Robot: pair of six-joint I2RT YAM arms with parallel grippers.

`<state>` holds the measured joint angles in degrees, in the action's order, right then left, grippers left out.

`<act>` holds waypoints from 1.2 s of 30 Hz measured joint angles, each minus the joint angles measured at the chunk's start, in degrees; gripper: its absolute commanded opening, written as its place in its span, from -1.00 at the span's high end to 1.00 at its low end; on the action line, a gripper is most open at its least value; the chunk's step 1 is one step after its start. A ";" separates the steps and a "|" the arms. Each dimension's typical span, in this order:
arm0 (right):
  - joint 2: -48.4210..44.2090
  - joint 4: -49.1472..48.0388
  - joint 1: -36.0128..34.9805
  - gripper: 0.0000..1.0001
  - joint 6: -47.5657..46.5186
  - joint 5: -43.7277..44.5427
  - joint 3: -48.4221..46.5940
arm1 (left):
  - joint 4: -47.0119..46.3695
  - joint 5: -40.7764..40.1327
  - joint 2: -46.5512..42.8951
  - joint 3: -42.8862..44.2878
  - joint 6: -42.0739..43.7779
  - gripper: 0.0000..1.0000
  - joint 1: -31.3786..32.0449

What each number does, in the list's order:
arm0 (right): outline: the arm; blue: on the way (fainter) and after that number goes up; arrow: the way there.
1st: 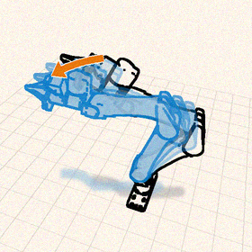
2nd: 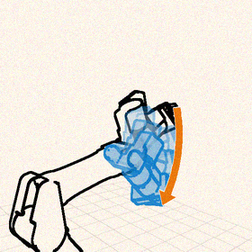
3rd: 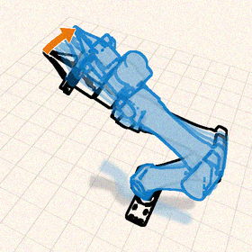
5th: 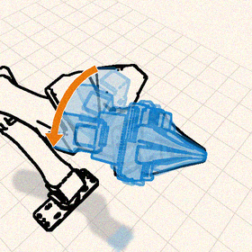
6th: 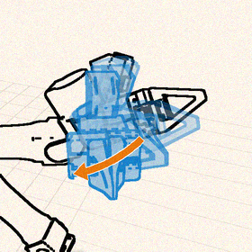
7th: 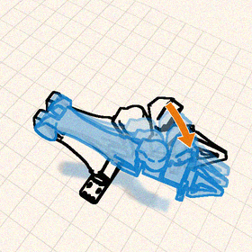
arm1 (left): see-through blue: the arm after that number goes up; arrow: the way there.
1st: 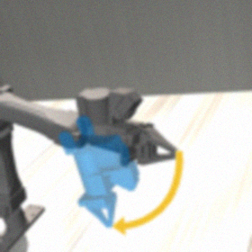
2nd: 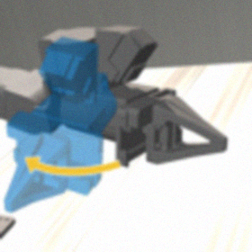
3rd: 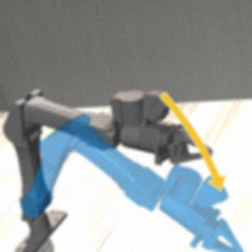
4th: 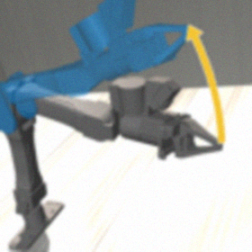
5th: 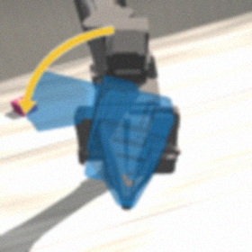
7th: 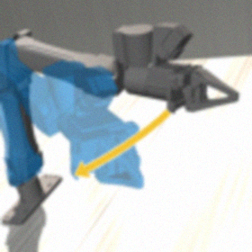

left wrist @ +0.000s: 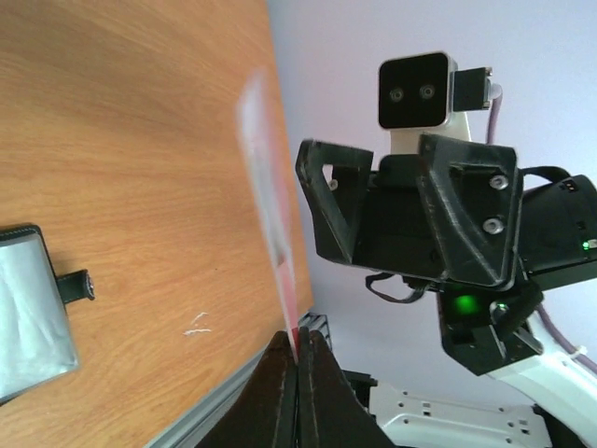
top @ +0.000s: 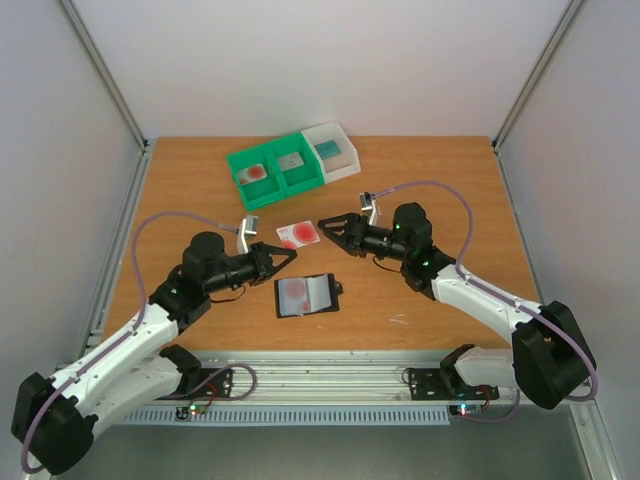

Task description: Take the credit cards out of the card holder

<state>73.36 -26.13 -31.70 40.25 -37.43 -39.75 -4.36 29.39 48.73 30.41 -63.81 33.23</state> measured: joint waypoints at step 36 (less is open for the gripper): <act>-28.26 48.92 0.00 -0.97 -25.75 5.55 -0.96 | 32.57 -12.28 37.31 39.76 31.98 0.99 -21.44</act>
<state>45.10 22.79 -31.70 14.50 -31.88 -40.71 28.21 17.10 86.04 70.17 -31.83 11.79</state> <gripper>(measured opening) 0.985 0.006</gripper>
